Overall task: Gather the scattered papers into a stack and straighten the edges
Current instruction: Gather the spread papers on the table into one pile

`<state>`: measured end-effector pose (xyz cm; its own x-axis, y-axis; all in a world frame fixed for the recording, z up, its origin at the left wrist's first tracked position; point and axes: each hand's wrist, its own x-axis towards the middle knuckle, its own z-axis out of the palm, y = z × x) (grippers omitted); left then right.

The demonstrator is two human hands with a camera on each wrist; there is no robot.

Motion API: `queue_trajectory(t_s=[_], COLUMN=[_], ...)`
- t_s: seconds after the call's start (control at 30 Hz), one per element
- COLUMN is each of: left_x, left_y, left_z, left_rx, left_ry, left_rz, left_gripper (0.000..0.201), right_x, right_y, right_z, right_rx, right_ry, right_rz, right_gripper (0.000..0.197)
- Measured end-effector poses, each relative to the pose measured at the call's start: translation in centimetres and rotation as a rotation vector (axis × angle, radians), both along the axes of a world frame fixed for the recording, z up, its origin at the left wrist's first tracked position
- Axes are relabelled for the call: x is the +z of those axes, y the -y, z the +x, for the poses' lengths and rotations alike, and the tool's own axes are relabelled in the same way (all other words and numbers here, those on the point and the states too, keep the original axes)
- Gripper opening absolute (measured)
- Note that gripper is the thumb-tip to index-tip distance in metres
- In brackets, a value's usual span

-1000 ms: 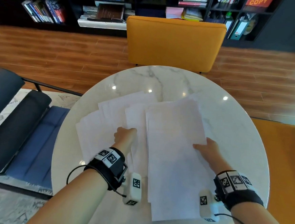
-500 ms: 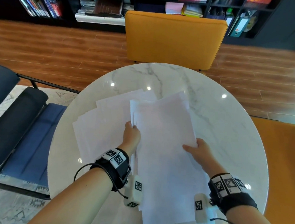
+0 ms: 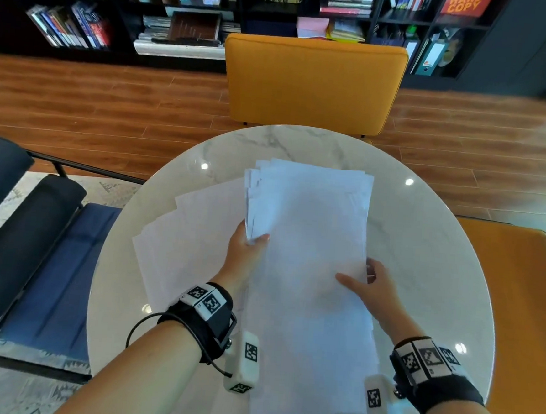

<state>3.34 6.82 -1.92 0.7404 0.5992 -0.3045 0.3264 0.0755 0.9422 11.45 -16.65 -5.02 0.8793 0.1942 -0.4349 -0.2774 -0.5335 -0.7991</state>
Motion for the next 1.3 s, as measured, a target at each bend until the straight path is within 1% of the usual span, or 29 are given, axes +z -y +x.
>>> queue_trajectory(t_s=[0.03,0.07,0.1,0.13,0.17,0.2,0.3,0.4,0.5,0.6,0.7,0.77,0.83,0.93,1.07,1.13,1.2,1.23,1.3], left_x=[0.3,0.6,0.8,1.0,1.2,1.4,1.6,1.3,1.4,1.3,0.6,-0.1,-0.7,-0.9,-0.7,-0.8,-1.3,-1.5,-2.0], left_y=[-0.2,-0.4,-0.4,-0.5,-0.5,-0.5,-0.5,-0.5,-0.3,0.0,0.6,1.2,1.7,1.9,1.3,0.9,0.3,-0.1,-1.2], left_z=[0.0,0.0,0.0,0.1,0.1,0.1,-0.1,-0.3,-0.5,-0.7,-1.3,-2.0,-2.6,-2.8,-3.2,-3.4,-3.6,-3.7,-3.7], left_rx=[-0.006,-0.016,-0.030,-0.037,-0.039,-0.035,-0.014,0.026,0.058,0.025,-0.022,-0.034,-0.030,-0.022,0.000,-0.017,-0.006,0.024,0.125], left_ry=[0.014,0.035,0.046,0.065,0.073,0.083,0.071,0.062,0.037,-0.025,-0.135,-0.178,-0.198,-0.189,-0.153,-0.178,-0.224,-0.249,-0.299], left_rz=[-0.033,-0.064,-0.085,-0.104,-0.112,-0.121,-0.105,-0.099,-0.103,-0.076,-0.022,-0.054,-0.109,-0.126,-0.171,-0.159,-0.116,-0.088,-0.018], left_gripper=[0.037,0.035,0.033,0.032,0.031,0.031,0.030,0.033,0.030,0.028,0.037,0.035,0.037,0.038,0.023,0.021,0.018,0.020,0.033], right_x=[0.0,0.3,0.5,1.2,1.5,1.8,2.2,2.2,2.3,1.8,1.6,1.5,1.7,1.7,1.4,1.1,1.1,1.2,1.5], right_y=[0.3,0.5,0.7,0.7,0.7,0.8,0.9,0.3,-0.6,-0.9,-1.0,-1.3,-1.8,-2.6,-2.8,-2.9,-3.0,-3.1,-3.2], right_z=[0.2,0.3,0.5,0.6,0.7,0.8,0.9,0.7,0.4,0.5,0.5,0.4,0.2,0.3,1.1,1.2,1.2,1.3,1.5], right_rx=[-0.043,-0.066,-0.063,-0.041,-0.029,-0.031,-0.029,0.002,-0.024,-0.061,-0.102,-0.087,-0.026,0.051,0.061,0.064,0.059,0.057,0.054], right_ry=[-0.032,-0.077,-0.107,-0.133,-0.159,-0.191,-0.295,-0.348,-0.310,-0.255,-0.234,-0.213,-0.191,-0.172,-0.114,-0.103,-0.100,-0.100,-0.094], right_rz=[0.105,0.202,0.284,0.341,0.375,0.400,0.462,0.425,0.406,0.388,0.394,0.406,0.394,0.313,0.103,0.036,0.018,0.021,0.035], right_gripper=[0.076,0.078,0.072,0.061,0.050,0.044,0.041,0.032,0.026,0.028,0.026,0.032,0.039,0.046,0.045,0.046,0.045,0.045,0.043])
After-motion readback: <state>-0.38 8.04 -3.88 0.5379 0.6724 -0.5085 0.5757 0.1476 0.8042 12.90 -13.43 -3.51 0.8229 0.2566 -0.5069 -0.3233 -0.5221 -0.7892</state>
